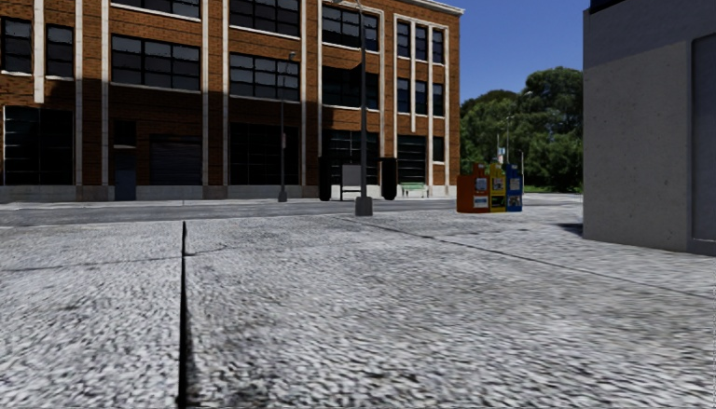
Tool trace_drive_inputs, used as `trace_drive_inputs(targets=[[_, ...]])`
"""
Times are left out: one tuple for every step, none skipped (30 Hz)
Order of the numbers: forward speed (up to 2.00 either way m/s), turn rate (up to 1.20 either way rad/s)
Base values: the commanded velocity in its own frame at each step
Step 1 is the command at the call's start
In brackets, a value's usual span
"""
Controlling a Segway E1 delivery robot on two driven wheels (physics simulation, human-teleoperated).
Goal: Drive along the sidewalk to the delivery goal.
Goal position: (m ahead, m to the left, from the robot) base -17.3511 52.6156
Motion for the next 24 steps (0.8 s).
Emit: trace_drive_inputs(targets=[[2.0, 0.93], [2.0, 0.93], [2.0, 0.93], [2.0, 0.93], [2.0, 0.93], [2.0, 0.93], [2.0, 0.93], [2.0, 0.93], [2.0, 0.93], [2.0, 0.93], [2.0, 0.93], [2.0, 0.94], [2.0, 0.94], [2.0, 0.94], [2.0, 0.94], [2.0, 0.94], [2.0, 0.94], [2.0, 0.94], [2.0, 0.94], [2.0, 0.94], [2.0, 0.94], [2.0, 0.94], [2.0, 0.94], [2.0, 0.94]])
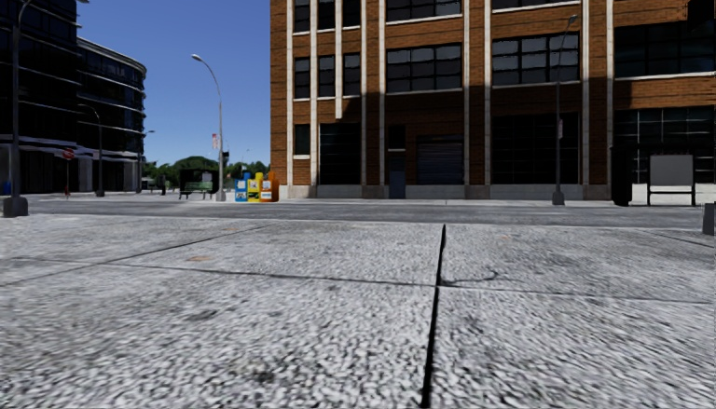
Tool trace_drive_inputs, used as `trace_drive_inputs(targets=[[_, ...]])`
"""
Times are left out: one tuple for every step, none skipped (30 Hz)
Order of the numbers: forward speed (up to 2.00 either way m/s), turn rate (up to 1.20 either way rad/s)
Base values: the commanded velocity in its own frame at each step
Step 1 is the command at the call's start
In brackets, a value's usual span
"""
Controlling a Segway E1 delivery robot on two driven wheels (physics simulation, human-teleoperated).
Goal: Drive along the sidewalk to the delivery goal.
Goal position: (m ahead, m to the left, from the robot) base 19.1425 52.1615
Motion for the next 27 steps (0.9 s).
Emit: trace_drive_inputs(targets=[[2.0, 0.94], [2.0, 0.94], [2.0, 0.94], [2.0, 0.94], [2.0, 0.94], [2.0, 0.94], [2.0, 0.94], [2.0, 0.94], [2.0, 0.94], [2.0, 0.94], [2.0, 0.94], [2.0, 0.95], [2.0, 0.95], [2.0, 0.95], [2.0, 0.95], [2.0, 0.95], [2.0, 0.95], [2.0, 0.95], [2.0, 0.95], [2.0, 0.95], [2.0, 0.95], [2.0, 0.95], [2.0, 0.95], [2.0, 0.95], [2.0, 0.95], [2.0, 0.95], [2.0, 0.95]])
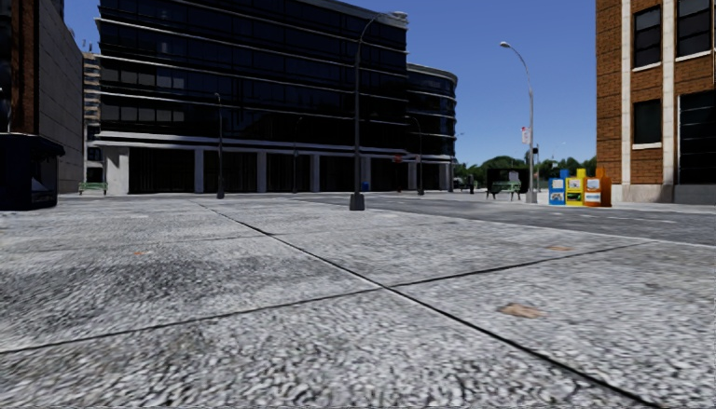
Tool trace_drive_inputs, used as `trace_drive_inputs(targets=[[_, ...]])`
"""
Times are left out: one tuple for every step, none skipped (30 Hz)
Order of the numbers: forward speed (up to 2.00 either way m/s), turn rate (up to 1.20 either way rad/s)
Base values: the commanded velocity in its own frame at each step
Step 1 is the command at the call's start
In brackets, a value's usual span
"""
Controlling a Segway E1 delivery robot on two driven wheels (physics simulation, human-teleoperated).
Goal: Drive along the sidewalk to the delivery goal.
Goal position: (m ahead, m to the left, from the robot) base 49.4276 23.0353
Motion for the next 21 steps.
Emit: trace_drive_inputs(targets=[[2.0, 0.95], [2.0, 0.95], [2.0, 0.95], [2.0, 0.95], [2.0, 0.95], [2.0, 0.95], [2.0, 0.95], [2.0, 0.95], [2.0, 0.95], [2.0, -0.16], [2.0, 0.0], [2.0, 0.0], [2.0, 0.0], [2.0, 0.0], [2.0, 0.0], [2.0, 0.0], [2.0, 0.0], [2.0, 0.0], [2.0, 0.0], [2.0, 0.0], [2.0, 0.0]])
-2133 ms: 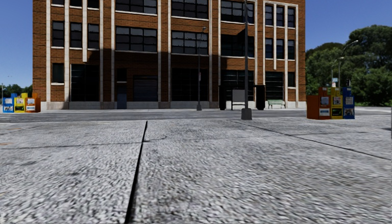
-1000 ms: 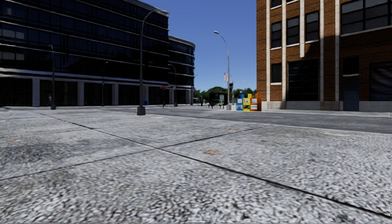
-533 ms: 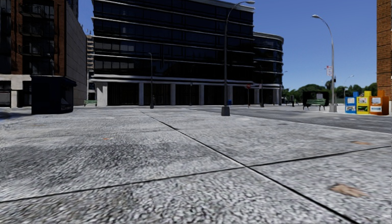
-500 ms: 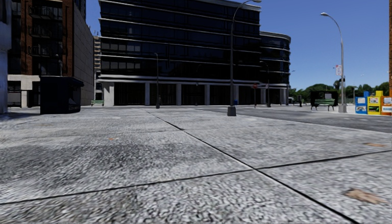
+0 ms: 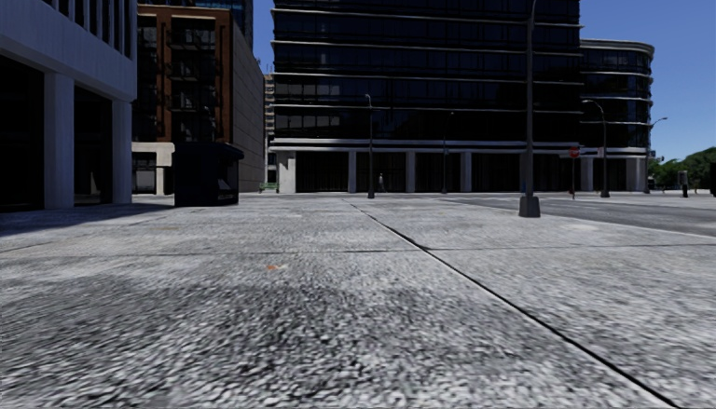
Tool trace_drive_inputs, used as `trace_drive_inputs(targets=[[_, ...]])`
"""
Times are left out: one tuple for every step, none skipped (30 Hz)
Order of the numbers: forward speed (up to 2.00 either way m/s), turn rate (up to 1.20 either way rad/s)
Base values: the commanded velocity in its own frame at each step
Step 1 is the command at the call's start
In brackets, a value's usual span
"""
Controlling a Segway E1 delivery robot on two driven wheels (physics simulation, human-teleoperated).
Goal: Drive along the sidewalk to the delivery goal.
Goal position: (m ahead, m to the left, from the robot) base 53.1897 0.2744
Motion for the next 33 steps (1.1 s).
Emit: trace_drive_inputs(targets=[[2.0, 0.0], [2.0, 0.0], [2.0, 0.0], [2.0, 0.0], [2.0, 0.0], [2.0, 0.0], [2.0, 0.0], [2.0, 0.0], [2.0, 0.0], [2.0, 0.0], [2.0, 0.0], [2.0, 0.0], [2.0, 0.0], [2.0, 0.0], [2.0, 0.0], [2.0, 0.0], [2.0, 0.0], [2.0, 0.0], [2.0, 0.0], [2.0, 0.0], [2.0, 0.0], [2.0, 0.0], [2.0, 0.03], [2.0, 0.15], [2.0, 0.15], [2.0, 0.28], [2.0, 0.34], [2.0, 0.35], [2.0, 0.35], [2.0, 0.36], [2.0, 0.36], [2.0, 0.36], [2.0, 0.36]])
